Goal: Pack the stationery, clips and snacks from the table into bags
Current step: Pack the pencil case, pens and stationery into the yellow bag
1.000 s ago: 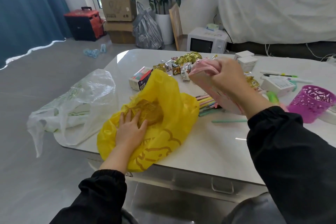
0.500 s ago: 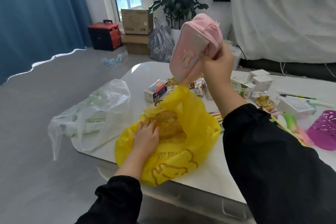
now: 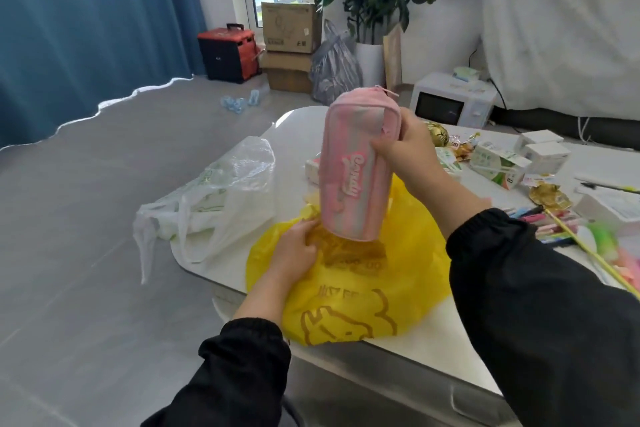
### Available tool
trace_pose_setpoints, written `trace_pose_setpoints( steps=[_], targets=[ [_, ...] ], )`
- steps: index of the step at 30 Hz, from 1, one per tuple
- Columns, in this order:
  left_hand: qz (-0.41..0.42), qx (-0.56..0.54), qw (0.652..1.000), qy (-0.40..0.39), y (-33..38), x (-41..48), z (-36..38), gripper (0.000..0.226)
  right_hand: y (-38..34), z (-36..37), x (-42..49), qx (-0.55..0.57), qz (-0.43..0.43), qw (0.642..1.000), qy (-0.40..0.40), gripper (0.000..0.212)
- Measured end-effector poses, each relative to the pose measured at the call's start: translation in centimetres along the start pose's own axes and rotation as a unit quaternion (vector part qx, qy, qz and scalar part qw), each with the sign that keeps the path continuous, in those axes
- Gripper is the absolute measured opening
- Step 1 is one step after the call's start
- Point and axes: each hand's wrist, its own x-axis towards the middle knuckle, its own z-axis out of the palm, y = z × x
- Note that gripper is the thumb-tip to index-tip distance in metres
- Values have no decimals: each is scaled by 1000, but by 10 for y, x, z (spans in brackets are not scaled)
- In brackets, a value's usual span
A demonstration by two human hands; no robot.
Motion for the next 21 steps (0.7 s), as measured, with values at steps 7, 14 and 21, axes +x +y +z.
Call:
trace_pose_setpoints(
  steps=[7,14,21],
  targets=[
    [95,144,977,126,2,2,-8,46,-9,-10,-9,-219,-163,950,-154,17],
    [-120,272,953,65,2,-4,-12,80,-13,4,-22,-278,-174,897,-295,24],
    [-161,129,972,109,5,-2,-25,19,-38,-3,-17,-299,-192,866,-351,10]
  ],
)
